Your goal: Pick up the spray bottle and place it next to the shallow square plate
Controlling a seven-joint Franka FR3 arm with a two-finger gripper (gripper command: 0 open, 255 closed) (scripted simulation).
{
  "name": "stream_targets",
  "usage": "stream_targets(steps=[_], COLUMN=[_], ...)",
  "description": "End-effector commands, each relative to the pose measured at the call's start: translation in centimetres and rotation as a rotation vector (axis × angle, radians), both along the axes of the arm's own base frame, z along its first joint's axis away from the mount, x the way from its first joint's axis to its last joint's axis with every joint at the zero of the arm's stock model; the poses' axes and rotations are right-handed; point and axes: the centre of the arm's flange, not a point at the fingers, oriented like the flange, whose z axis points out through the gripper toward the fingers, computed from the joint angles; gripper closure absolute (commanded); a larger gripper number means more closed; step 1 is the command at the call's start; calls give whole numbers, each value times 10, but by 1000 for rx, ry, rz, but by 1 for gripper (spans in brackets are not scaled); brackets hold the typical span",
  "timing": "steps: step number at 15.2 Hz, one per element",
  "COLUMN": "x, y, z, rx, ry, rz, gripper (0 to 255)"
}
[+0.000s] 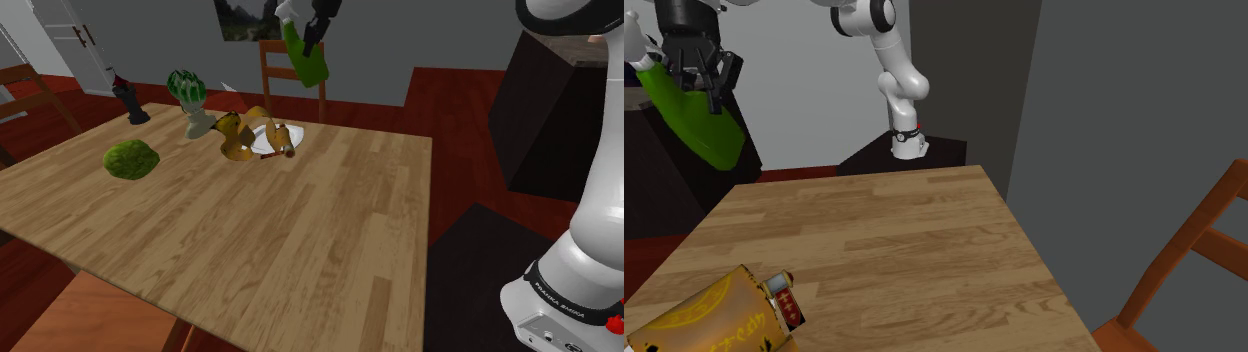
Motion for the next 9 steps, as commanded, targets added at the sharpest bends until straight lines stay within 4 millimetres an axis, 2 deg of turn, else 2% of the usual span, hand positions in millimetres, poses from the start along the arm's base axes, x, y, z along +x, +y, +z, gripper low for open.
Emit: stream_targets(steps=[1,9], x=[0,0], y=[-1,-1], z=[-11,-53], rx=[0,0], ry=[-1,-1], rz=[1,1], gripper=[255,255])
